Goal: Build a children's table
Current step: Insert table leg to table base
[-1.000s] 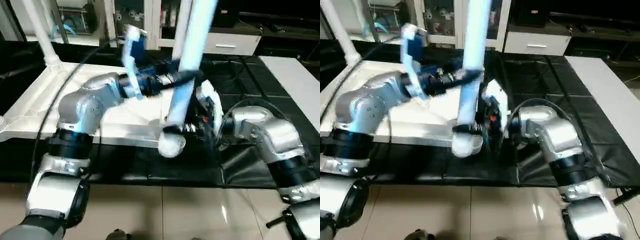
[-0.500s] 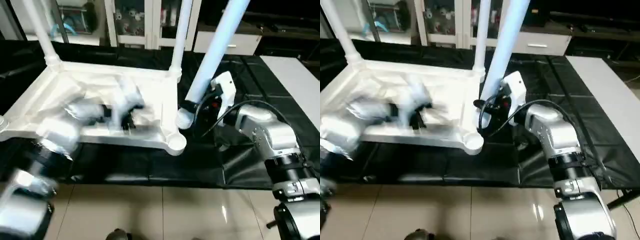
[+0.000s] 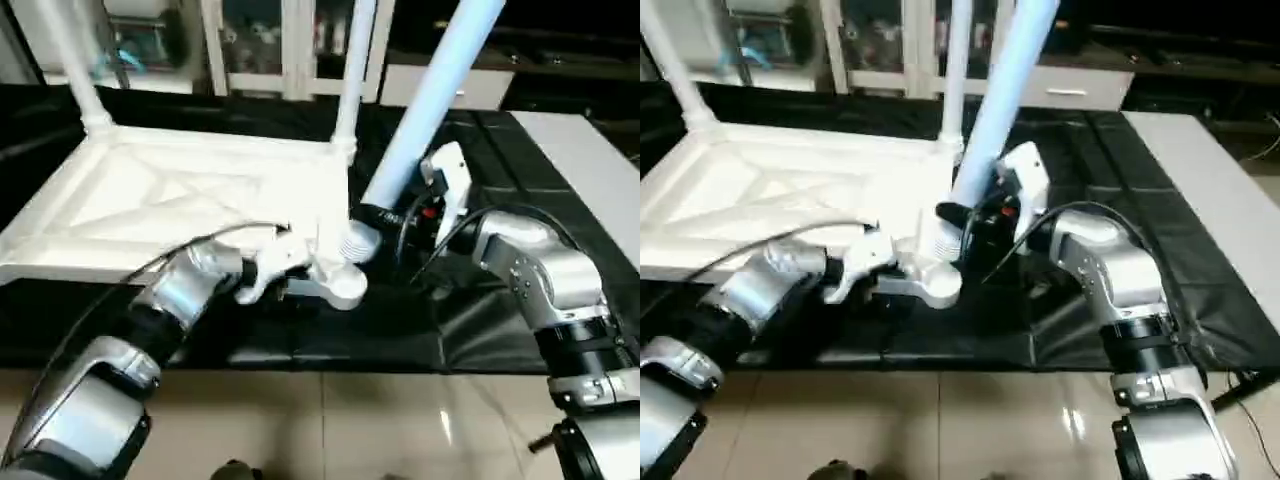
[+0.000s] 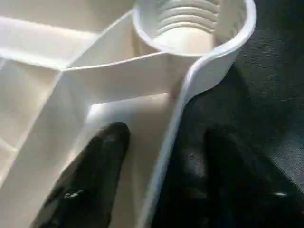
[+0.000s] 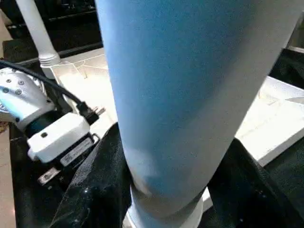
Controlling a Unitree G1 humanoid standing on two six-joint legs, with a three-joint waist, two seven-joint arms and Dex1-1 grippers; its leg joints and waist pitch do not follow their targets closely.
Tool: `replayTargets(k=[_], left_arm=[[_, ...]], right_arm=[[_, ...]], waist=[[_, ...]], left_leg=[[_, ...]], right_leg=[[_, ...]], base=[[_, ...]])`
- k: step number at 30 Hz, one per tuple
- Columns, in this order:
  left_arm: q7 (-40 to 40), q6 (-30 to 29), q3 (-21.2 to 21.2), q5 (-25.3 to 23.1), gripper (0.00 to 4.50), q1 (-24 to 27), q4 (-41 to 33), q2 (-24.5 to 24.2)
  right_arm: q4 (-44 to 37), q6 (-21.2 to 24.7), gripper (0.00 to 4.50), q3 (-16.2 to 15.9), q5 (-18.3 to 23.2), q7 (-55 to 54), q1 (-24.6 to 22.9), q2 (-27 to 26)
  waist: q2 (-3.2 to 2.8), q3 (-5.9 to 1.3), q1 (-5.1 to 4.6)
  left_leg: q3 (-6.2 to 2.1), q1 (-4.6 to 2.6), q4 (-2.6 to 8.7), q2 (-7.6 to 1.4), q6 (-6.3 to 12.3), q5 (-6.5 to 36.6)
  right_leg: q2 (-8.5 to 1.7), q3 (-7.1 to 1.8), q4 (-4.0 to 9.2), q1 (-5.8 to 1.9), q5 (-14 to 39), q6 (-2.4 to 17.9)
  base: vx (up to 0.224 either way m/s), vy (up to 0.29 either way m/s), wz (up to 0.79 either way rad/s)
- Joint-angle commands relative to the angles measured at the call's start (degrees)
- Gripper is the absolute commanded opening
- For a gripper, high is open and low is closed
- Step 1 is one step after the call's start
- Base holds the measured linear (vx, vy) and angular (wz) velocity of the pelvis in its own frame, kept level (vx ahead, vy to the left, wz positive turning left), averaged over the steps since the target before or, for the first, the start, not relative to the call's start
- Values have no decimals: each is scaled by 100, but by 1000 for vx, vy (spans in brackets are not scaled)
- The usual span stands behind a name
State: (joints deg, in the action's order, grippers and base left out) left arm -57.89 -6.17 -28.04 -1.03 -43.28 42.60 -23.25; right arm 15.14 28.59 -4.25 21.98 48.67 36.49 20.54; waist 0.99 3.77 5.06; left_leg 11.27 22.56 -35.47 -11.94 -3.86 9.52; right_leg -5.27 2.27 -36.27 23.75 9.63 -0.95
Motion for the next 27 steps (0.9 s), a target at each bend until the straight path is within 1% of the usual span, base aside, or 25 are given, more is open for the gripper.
replayTargets(k=[1,3,4,5,6,7,8,9,11,13,14,16,18,21,27], left_arm=[[74,77,41,-86,285,-98,135,47],[142,304,11,-271,266,-131,449,129],[202,461,10,-360,252,-199,706,193],[234,545,-1,-406,244,-228,811,212],[274,646,-8,-451,244,-267,949,236],[295,702,-3,-460,226,-291,1029,250],[271,717,49,-404,210,-301,1041,257],[246,718,88,-365,202,-306,1040,263],[104,730,150,-293,194,-307,960,234],[30,749,172,-284,164,-314,930,207],[11,793,196,-289,156,-330,949,210],[-30,892,282,-272,151,-375,1030,241],[-115,952,284,-305,124,-414,1080,221],[-190,975,294,-326,114,-438,1100,201],[-275,967,347,-368,94,-447,1111,207]], right_arm=[[-111,36,184,50,36,17,1,17],[-183,72,184,39,23,13,-30,-5],[-230,102,184,37,24,5,-48,-8],[-248,113,184,35,24,2,-54,-9],[-268,126,184,31,28,-1,-59,-9],[-276,132,184,28,32,-3,-60,-8],[-274,127,184,19,32,6,-58,-1],[-271,123,184,15,29,13,-57,2],[-261,112,184,13,21,31,-62,15],[-256,109,184,12,18,44,-65,22],[-256,108,184,11,15,54,-68,28],[-269,120,184,11,7,64,-75,31],[-290,134,184,4,-1,78,-82,34],[-282,126,184,-10,-8,105,-82,44],[-255,105,184,-42,-23,132,-92,42]], waist=[[-37,-506,11],[-41,-498,11],[-45,-492,15],[-43,-487,21],[-39,-482,33],[-32,-475,31],[-37,-452,27],[-33,-442,18],[-21,-443,9],[-27,-449,6],[-30,-449,6],[-24,-456,5],[-32,-463,15],[-35,-470,19],[-46,-464,26]], left_leg=[[-55,-168,436,-68,-175,1294],[-56,-172,441,-74,-160,1335],[-62,-175,449,-76,-174,1413],[-55,-188,448,-69,-175,1463],[-69,-200,462,-79,-217,1598],[-72,-198,467,-78,-223,1630],[-79,-205,484,-84,-264,1784],[-91,-219,494,-87,-304,1947],[-107,-218,501,-89,-328,2017],[-111,-220,502,-94,-331,1994],[-110,-216,505,-95,-328,1961],[-102,-212,499,-95,-307,1899],[-97,-215,493,-93,-285,1841],[-87,-209,489,-93,-261,1750],[-92,-212,503,-99,-282,1783]], right_leg=[[-218,-152,373,-274,692,1409],[-217,-150,386,-271,758,1419],[-226,-151,406,-277,877,1387],[-221,-153,427,-263,960,1362],[-237,-157,435,-267,1173,1306],[-240,-158,450,-262,1249,1284],[-249,-154,467,-250,1485,1246],[-258,-152,488,-243,1751,1194],[-273,-151,507,-243,1961,1128],[-274,-154,510,-237,1965,1110],[-267,-154,503,-232,1897,1119],[-261,-156,485,-235,1709,1181],[-261,-156,478,-233,1593,1224],[-253,-158,450,-243,1355,1295],[-260,-155,454,-246,1388,1297]], base=[[0,0,0],[0,0,0],[0,0,0],[0,0,0],[0,0,0],[0,0,0],[0,0,0],[0,0,0],[0,0,0],[0,0,0],[0,0,0],[0,0,0],[0,0,0],[0,0,0],[0,0,0]])
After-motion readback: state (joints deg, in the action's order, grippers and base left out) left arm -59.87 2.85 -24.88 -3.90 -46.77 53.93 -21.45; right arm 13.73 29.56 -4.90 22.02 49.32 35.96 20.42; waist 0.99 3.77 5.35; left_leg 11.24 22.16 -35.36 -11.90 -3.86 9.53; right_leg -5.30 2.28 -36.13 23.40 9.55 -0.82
